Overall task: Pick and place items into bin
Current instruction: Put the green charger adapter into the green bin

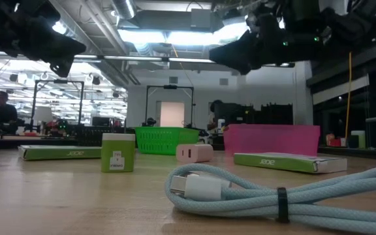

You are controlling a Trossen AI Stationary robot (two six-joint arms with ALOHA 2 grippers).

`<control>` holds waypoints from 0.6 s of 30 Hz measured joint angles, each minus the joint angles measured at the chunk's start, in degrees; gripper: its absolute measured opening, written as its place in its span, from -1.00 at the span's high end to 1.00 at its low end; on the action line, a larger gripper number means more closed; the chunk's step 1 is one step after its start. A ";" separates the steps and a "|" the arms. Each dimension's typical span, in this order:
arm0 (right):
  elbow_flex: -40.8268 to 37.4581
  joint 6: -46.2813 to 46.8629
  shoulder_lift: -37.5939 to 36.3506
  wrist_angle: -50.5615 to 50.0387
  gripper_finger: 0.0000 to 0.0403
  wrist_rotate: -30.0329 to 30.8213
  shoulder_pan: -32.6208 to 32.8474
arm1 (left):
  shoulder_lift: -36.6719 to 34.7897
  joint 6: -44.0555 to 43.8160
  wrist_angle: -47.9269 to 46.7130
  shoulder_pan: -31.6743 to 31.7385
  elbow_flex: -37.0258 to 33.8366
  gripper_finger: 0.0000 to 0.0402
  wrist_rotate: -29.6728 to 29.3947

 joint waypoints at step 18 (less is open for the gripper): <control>-0.02 -0.21 0.06 -1.07 0.46 -0.13 0.00 | 0.02 4.61 2.00 0.00 0.00 0.97 0.52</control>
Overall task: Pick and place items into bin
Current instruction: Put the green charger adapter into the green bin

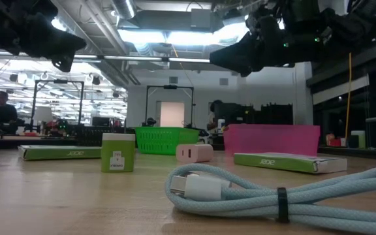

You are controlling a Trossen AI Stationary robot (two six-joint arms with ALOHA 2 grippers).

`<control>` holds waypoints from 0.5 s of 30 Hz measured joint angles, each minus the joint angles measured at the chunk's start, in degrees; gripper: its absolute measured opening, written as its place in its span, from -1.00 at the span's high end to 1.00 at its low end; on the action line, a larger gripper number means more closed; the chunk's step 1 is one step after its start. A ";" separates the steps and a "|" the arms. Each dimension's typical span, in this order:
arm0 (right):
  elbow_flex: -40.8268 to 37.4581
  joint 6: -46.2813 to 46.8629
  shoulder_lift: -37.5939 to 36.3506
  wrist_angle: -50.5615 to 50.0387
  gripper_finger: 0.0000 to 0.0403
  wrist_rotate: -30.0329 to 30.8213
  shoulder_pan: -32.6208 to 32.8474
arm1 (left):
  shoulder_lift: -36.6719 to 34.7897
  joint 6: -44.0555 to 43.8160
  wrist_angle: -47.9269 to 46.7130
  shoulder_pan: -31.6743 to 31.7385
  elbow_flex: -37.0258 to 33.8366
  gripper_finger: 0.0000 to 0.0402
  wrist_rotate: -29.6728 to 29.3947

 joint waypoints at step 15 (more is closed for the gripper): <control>0.00 -1.31 -0.02 -2.07 0.46 0.02 -0.02 | 8.64 -11.57 -0.26 -1.62 2.61 0.99 0.71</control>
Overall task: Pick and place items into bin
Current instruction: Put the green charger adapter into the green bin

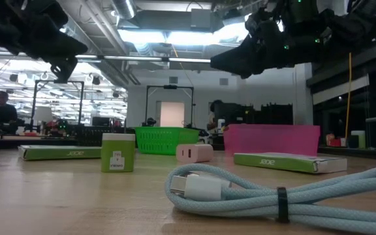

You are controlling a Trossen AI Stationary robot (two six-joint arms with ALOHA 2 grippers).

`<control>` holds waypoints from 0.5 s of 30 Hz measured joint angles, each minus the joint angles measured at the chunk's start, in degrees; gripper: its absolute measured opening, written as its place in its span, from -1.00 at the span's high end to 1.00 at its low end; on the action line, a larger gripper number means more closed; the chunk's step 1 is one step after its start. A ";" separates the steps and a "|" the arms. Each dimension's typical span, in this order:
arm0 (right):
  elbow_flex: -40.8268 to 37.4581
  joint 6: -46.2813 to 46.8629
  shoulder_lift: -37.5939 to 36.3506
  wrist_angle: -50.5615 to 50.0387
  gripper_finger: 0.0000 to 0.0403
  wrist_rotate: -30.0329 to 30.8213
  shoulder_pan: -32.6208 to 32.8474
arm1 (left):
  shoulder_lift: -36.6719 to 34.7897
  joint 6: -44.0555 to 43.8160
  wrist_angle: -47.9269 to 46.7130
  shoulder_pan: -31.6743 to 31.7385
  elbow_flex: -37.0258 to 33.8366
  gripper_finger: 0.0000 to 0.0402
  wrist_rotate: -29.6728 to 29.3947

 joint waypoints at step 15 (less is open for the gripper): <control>0.00 -0.02 0.00 0.02 0.46 0.04 0.00 | 21.97 -3.79 -13.77 -4.26 14.90 0.99 -4.30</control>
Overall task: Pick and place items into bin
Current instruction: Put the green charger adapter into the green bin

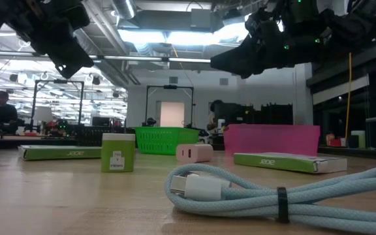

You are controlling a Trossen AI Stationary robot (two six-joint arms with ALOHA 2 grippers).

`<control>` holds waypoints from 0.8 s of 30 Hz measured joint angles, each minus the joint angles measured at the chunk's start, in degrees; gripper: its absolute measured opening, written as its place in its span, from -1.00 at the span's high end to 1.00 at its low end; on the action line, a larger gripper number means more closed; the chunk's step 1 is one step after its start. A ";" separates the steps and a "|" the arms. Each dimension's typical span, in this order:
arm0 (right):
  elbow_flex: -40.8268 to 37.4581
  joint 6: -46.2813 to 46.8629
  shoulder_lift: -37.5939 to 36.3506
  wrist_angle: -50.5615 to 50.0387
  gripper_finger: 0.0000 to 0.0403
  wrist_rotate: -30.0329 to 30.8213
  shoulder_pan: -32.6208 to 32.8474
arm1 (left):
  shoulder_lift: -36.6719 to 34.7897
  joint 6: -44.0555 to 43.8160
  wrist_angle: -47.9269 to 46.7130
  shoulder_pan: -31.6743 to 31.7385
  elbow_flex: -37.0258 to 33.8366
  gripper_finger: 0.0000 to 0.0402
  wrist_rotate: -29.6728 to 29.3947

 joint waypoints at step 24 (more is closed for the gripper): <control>0.02 -0.19 0.00 -0.32 0.46 0.02 0.01 | 27.24 2.38 -9.45 -5.18 18.13 0.99 0.45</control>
